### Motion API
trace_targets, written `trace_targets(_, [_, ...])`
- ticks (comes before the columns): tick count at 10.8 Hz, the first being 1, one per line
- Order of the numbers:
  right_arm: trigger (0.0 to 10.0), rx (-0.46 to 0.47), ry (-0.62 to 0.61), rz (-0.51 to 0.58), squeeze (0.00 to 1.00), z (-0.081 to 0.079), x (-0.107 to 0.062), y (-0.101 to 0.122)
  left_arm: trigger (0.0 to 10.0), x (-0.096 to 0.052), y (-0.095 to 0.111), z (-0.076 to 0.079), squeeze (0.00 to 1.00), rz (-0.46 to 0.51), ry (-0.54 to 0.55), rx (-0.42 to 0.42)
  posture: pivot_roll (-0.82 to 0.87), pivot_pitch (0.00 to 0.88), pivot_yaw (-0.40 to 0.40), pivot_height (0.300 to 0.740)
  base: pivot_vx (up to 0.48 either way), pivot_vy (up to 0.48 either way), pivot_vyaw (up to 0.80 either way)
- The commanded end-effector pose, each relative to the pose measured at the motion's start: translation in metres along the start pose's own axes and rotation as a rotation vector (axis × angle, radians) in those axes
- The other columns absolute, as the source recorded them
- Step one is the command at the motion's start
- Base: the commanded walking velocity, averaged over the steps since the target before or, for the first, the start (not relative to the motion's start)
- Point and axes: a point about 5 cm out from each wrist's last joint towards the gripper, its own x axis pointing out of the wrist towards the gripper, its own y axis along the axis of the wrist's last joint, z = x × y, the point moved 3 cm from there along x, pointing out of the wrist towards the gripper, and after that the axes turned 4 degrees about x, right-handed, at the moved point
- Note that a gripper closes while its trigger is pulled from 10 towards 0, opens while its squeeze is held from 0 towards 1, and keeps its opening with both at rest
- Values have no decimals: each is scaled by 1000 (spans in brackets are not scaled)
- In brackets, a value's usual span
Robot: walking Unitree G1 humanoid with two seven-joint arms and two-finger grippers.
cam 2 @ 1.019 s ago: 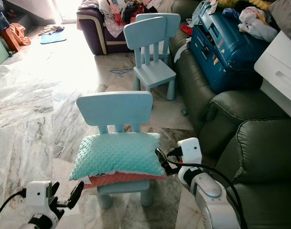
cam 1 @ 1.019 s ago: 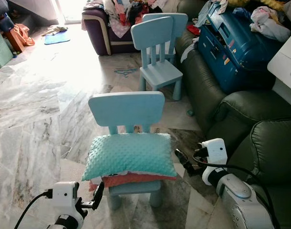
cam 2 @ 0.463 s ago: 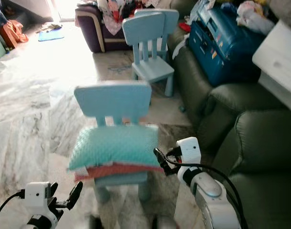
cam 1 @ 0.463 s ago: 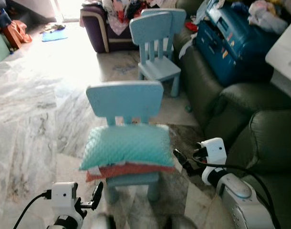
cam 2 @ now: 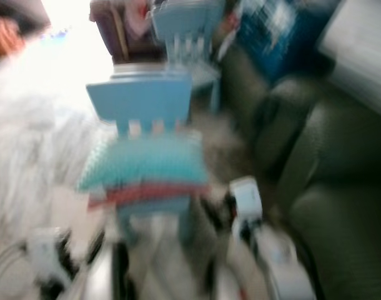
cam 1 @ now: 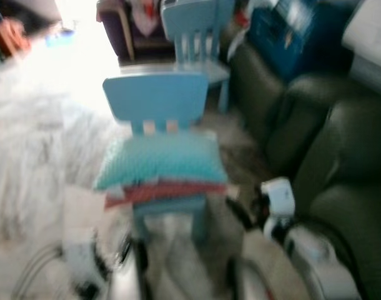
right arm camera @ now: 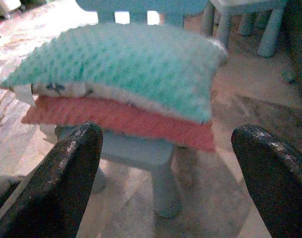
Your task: Move the pillow to the sofa
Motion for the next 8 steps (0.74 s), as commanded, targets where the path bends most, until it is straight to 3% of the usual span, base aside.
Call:
trace_targets(1, [10000, 1, 16, 12, 0, -5, 0, 4, 10000, 1, 9, -8, 0, 22, 26, 29, -154, 157, 8, 529, 0, 0, 0])
trace_targets(4, [10000, 1, 27, 18, 0, -6, 2, 5, 10000, 1, 11, -11, 0, 33, 49, 35, -152, 156, 6, 495, 0, 0, 0])
trace_targets(7, [10000, -17, 45, 34, 0, -4, 11, 15, 10000, -3, 24, -39, 0, 103, 252, 72, -139, 151, -9, 495, 0, 0, 0])
trace_targets(8, [10000, -23, 49, 40, 0, -4, 13, 18, 10000, -5, 24, -38, 0, 107, 260, 68, -134, 154, -16, 495, 0, 0, 0])
